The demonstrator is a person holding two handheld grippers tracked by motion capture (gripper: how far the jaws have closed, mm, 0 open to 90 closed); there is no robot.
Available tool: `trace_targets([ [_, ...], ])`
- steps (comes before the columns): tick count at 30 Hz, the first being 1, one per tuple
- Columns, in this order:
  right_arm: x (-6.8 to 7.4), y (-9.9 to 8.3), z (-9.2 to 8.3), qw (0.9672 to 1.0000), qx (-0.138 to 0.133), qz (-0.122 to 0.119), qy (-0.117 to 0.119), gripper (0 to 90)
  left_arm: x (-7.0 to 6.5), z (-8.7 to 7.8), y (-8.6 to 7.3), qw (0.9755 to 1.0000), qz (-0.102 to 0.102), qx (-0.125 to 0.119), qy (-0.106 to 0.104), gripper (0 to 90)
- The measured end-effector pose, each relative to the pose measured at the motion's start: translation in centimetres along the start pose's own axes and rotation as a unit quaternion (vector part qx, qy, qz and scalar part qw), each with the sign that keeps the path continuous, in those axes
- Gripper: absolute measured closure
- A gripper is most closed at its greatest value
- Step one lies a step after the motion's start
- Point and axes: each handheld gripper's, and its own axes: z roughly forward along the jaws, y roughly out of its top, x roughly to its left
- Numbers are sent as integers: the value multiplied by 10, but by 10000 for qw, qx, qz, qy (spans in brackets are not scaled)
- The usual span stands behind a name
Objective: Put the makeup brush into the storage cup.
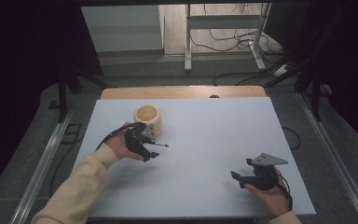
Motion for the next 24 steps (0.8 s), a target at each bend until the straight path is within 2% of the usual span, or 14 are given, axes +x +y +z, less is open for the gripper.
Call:
trace_targets([
  [8,0,0,0,10000,5,18,10,178,6,10,7,9999,33,93,-77,207],
  [12,-1,0,0,10000,4,17,12,178,9,16,14,9996,148,220,-117,209],
  [20,-1,0,0,10000,-7,28,16,179,16,20,15,9994,137,245,-186,232],
  [24,-1,0,0,10000,-8,28,10,179,18,24,15,9985,249,405,-277,240],
])
